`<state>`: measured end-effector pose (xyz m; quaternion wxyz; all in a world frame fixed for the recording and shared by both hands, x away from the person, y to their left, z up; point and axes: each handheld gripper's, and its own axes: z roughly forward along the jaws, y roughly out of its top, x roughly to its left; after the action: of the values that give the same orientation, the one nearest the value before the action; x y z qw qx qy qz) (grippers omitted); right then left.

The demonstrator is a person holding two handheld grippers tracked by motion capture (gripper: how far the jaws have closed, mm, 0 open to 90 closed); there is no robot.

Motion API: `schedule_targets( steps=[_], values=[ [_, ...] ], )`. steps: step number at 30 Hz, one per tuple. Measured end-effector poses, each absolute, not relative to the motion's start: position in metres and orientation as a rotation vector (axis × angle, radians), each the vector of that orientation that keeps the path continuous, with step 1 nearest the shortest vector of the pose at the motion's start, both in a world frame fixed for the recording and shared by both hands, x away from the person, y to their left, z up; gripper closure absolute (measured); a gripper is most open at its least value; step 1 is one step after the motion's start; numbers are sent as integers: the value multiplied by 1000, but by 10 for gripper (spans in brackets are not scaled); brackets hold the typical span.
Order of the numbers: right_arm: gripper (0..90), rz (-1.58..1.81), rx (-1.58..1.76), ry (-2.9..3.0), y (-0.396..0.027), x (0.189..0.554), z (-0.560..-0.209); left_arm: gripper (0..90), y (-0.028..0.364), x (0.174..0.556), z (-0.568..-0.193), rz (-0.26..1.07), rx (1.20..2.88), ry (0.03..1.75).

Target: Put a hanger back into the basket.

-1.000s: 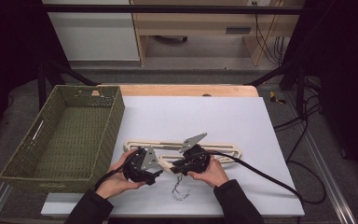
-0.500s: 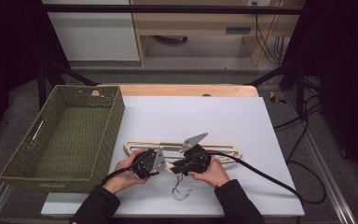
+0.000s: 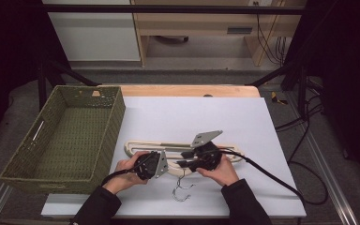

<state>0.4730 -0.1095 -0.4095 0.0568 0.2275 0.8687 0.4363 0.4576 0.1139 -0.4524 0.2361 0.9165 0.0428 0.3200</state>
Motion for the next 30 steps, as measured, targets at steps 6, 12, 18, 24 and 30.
schedule_targets(
  steps=[6,12,18,24,30],
  values=[
    [443,1442,853,2366,-164,468,-391,777,113,459,-447,900,2541,86],
    [335,1440,971,2224,-202,454,-395,801,109,461,-443,946,2549,50],
    [260,1395,1017,2184,-226,441,-405,822,105,465,-439,982,2557,29],
    [213,1394,1044,2170,-236,436,-410,836,102,466,-431,1008,2545,30],
    [200,1401,1052,2149,-238,434,-409,853,103,464,-427,1064,2516,47]
  ],
)
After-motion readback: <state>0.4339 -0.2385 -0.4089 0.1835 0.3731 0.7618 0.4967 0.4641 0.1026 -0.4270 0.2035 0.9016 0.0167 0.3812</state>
